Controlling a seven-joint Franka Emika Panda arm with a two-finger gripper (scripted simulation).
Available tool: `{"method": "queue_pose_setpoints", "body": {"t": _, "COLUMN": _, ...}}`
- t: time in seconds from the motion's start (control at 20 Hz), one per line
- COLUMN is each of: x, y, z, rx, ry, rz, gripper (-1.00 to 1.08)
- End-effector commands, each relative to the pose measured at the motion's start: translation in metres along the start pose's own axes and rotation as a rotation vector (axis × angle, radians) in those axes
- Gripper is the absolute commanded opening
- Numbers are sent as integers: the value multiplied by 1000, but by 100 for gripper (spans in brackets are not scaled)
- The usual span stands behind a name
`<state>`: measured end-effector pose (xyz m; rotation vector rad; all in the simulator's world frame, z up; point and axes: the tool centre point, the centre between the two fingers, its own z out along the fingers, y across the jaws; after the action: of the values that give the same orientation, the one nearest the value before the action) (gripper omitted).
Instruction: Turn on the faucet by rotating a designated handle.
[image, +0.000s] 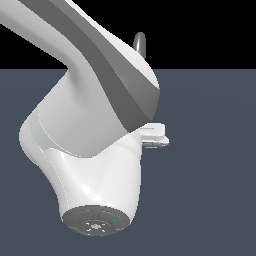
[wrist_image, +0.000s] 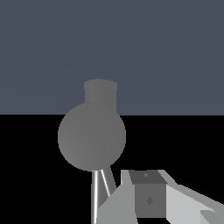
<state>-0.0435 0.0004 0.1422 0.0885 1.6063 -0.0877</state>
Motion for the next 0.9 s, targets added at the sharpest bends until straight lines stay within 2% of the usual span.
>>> {"method": "queue_pose_setpoints", "body": {"t": 0.0, "x": -19, "y": -28, "z": 1, "rx": 37, "ry": -32, "rz": -1, "gripper": -100}}
{"method": "queue_pose_setpoints", "body": {"t": 0.15, "x": -24, "y": -36, "z": 1, "rx": 39, "ry": -37, "rz": 0, "gripper": -100}}
{"method": "queue_pose_setpoints", "body": {"t": 0.2, "x": -1, "y": -7, "z": 0, "rx": -9, "ry": 5, "rz": 5, "gripper": -100}}
{"method": "queue_pose_setpoints", "body": {"t": 0.85, "x": -3, "y": -71, "z": 0, "rx": 36, "ry": -35, "rz": 0, "gripper": -100}}
